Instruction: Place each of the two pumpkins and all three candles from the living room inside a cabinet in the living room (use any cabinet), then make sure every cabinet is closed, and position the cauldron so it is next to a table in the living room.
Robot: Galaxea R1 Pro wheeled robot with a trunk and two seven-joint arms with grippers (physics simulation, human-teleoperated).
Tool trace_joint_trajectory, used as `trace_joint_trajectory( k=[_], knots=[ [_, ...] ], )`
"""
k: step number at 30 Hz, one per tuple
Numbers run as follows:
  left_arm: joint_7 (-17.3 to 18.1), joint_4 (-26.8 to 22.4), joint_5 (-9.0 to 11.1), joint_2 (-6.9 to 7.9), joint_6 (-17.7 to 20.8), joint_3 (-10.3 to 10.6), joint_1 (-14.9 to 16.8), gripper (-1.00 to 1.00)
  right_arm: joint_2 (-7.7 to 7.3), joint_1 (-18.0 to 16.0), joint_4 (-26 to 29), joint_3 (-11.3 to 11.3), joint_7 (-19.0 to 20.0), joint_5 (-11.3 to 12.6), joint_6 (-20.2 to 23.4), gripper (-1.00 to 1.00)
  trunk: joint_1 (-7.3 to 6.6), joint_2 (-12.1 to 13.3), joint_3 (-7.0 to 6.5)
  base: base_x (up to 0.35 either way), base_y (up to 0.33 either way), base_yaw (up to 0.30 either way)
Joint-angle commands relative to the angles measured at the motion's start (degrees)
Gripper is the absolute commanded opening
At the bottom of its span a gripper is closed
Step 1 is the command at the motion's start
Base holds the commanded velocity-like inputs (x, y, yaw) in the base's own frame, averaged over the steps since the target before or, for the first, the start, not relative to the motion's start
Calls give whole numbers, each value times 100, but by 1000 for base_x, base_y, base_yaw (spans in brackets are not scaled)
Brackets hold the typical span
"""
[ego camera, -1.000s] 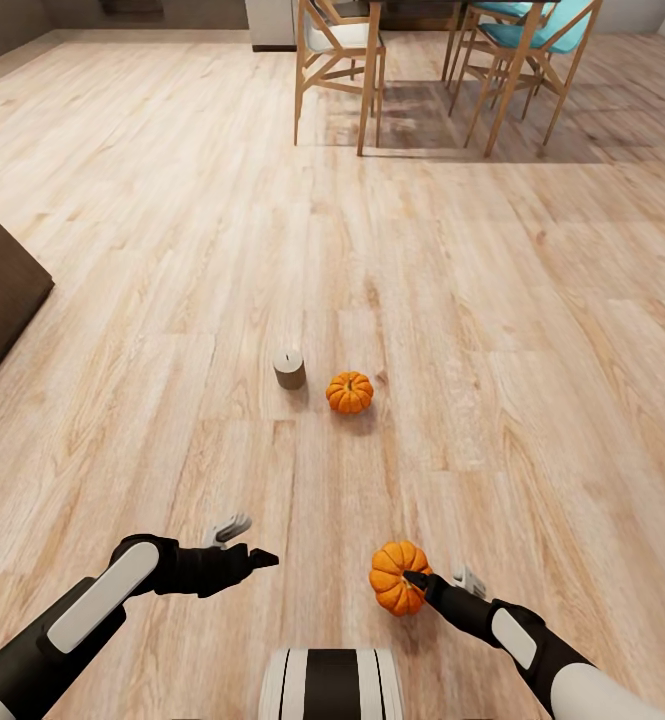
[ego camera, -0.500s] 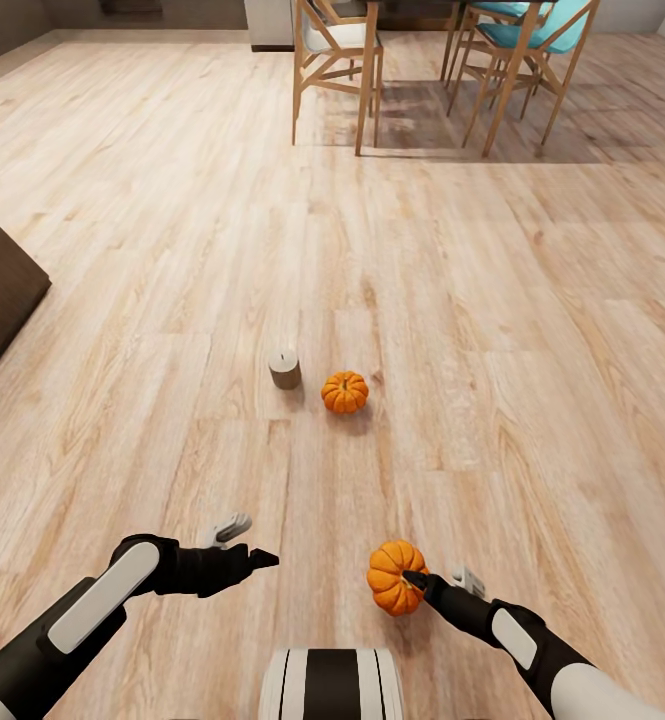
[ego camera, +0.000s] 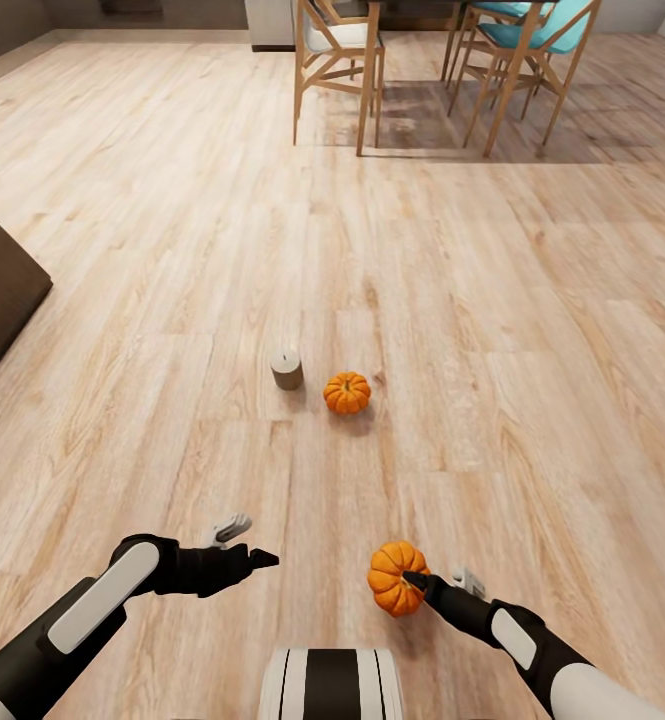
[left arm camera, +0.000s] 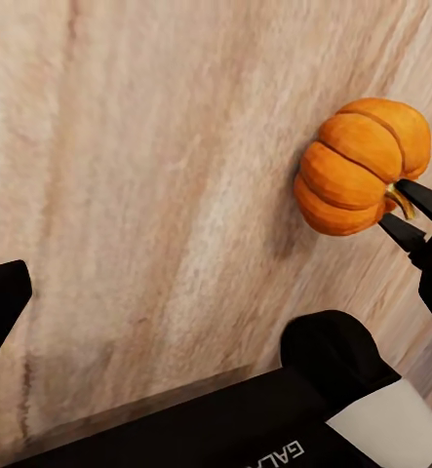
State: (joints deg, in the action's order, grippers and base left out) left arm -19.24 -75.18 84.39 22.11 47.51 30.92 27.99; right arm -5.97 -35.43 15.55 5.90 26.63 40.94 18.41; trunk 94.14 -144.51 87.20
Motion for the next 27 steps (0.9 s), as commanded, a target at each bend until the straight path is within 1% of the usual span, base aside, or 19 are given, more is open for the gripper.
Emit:
trace_joint_trajectory(
  k=[1,8,13,27],
  knots=[
    [-53,-5,60,4,-8,10,5,100,-9,2,-8,43,-43,-51,-13,100,1,-1,4,92,193,0],
    [-53,-25,49,4,-14,17,5,100,-9,2,-8,43,-42,-51,-13,100,1,-1,4,155,161,0],
    [-53,-23,47,2,-14,19,5,100,-9,2,-8,43,-44,-51,-13,100,1,-1,4,61,20,0],
    [-53,-21,56,-5,-5,19,5,100,-9,2,-8,43,-44,-51,-13,100,1,-1,4,3,1,0]
  ],
)
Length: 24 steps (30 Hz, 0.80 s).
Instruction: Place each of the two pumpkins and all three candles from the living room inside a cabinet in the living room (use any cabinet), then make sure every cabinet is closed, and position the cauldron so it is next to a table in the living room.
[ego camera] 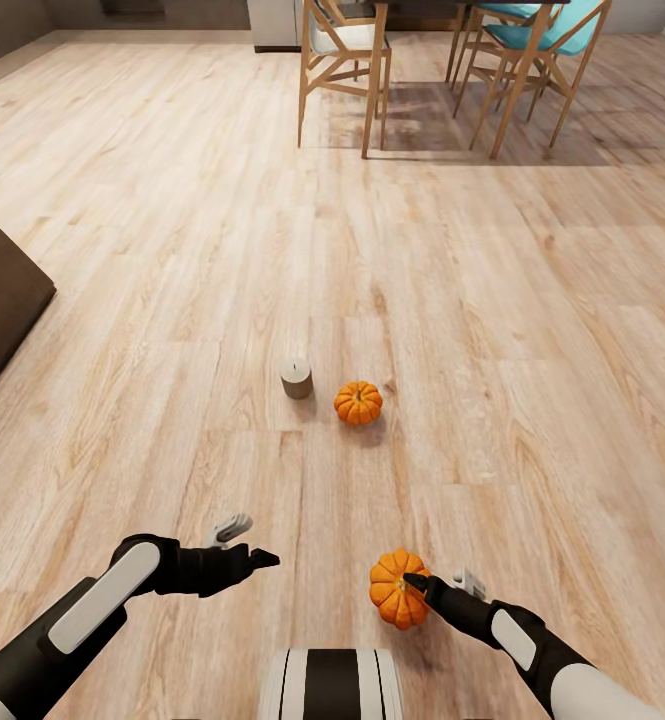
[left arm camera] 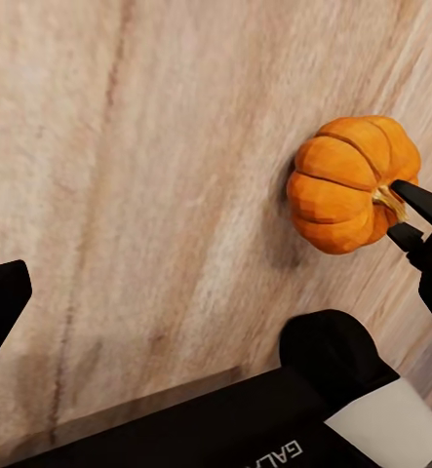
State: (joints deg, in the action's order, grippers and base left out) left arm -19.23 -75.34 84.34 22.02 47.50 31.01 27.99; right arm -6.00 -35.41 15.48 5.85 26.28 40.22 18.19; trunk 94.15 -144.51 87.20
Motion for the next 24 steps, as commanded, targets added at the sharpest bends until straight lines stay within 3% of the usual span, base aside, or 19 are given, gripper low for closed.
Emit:
trace_joint_trajectory(
  k=[1,20,24],
  knots=[
    [-55,-4,67,4,-4,10,4,100,-6,-1,-1,48,-9,21,9,100,0,-1,4,0,0,0],
    [-55,-28,100,7,0,-7,4,100,2,-1,-1,48,-9,19,9,100,0,-1,4,0,0,0],
    [-56,-26,100,5,-2,-7,4,100,3,-1,-1,48,-9,20,9,100,10,-7,92,0,0,0]
  ],
)
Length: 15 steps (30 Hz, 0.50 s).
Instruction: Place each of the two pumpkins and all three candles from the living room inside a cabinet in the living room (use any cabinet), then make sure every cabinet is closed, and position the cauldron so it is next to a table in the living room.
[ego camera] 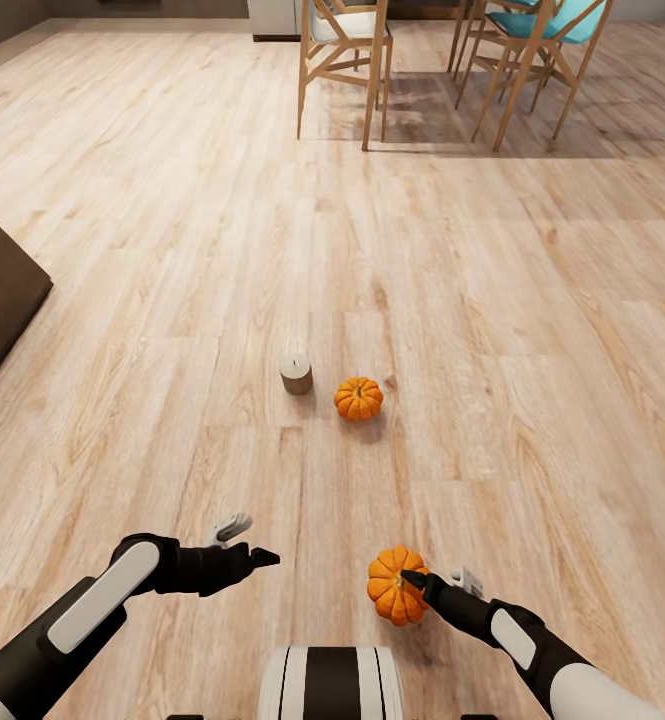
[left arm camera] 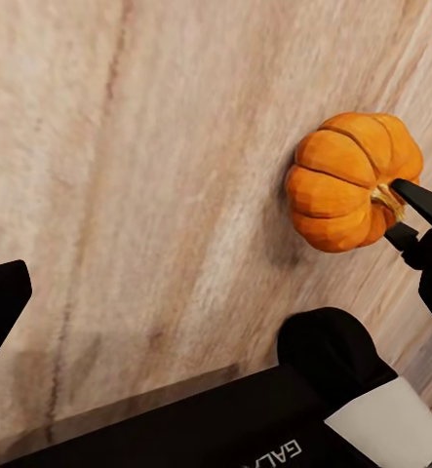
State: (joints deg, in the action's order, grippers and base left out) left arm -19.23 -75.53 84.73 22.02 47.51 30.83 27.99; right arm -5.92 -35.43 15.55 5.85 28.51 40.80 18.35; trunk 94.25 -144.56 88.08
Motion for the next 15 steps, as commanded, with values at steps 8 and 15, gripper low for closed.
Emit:
trace_joint_trajectory(
  k=[8,15],
  knots=[
    [-54,-6,62,8,-3,10,5,100,-6,1,-8,48,-232,-39,-7,100,0,-1,5,0,0,0],
    [-54,-6,62,5,-4,15,5,100,-6,1,-8,48,-232,-37,-7,100,0,-1,5,0,0,0]
  ],
)
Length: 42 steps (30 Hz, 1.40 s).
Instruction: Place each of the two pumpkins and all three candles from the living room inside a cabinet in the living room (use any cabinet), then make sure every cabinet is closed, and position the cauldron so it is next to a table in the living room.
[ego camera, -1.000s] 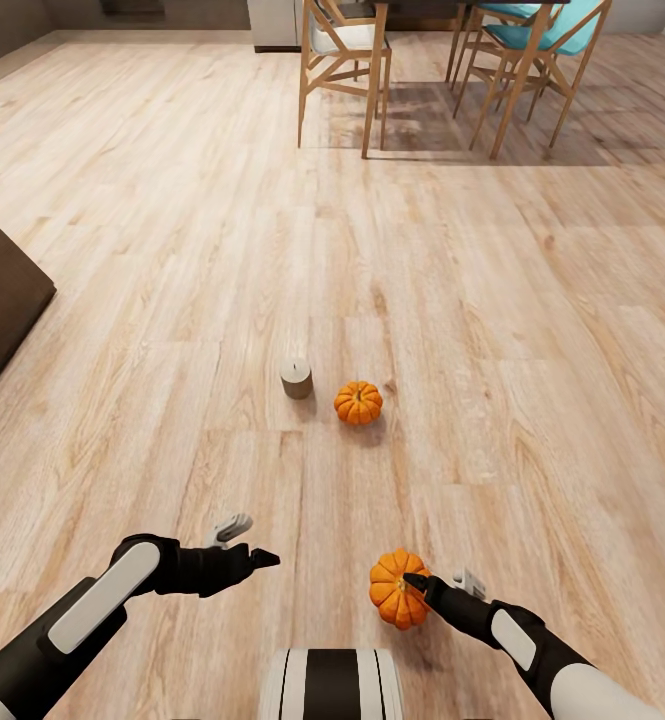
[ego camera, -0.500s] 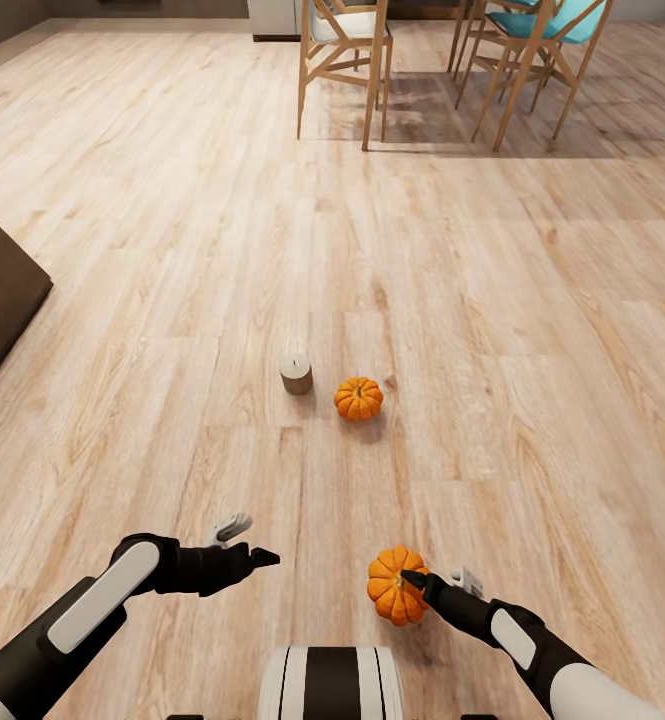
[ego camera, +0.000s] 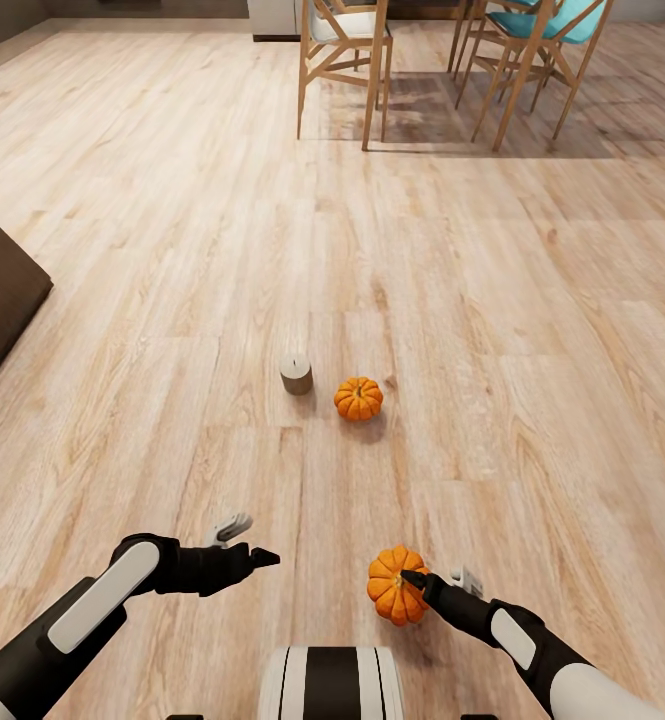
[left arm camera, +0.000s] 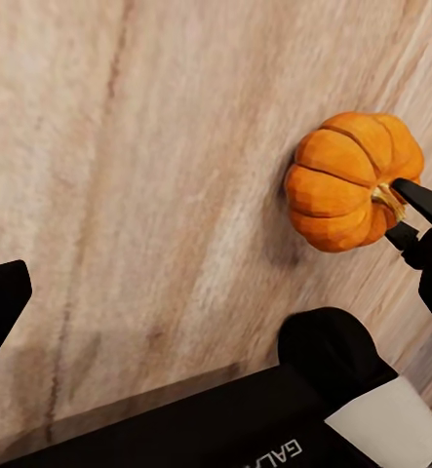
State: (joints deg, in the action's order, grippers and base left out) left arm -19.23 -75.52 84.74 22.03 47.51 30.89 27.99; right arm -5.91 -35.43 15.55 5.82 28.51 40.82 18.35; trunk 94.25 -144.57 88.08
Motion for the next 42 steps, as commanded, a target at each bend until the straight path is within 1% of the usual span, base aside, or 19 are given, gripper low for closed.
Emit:
trace_joint_trajectory(
  k=[1,2,29,30,42],
  knots=[
    [-55,-6,60,4,-4,12,5,100,-6,1,-9,51,-231,-39,-7,100,3,-2,26,0,0,0],
    [-55,-6,60,3,-4,12,5,100,-6,1,-9,51,-231,-39,-7,100,6,-4,48,0,0,0],
    [-55,-6,60,3,-4,14,5,100,-6,1,-4,51,-223,-47,-15,100,6,-4,48,0,0,0],
    [-55,-6,60,3,-3,14,5,100,-6,1,-5,51,-223,-47,-15,-100,6,-4,48,0,0,0],
    [-57,-5,60,3,-3,14,5,100,-6,1,0,58,-215,-51,-7,-100,6,-4,48,0,0,0]
  ],
)
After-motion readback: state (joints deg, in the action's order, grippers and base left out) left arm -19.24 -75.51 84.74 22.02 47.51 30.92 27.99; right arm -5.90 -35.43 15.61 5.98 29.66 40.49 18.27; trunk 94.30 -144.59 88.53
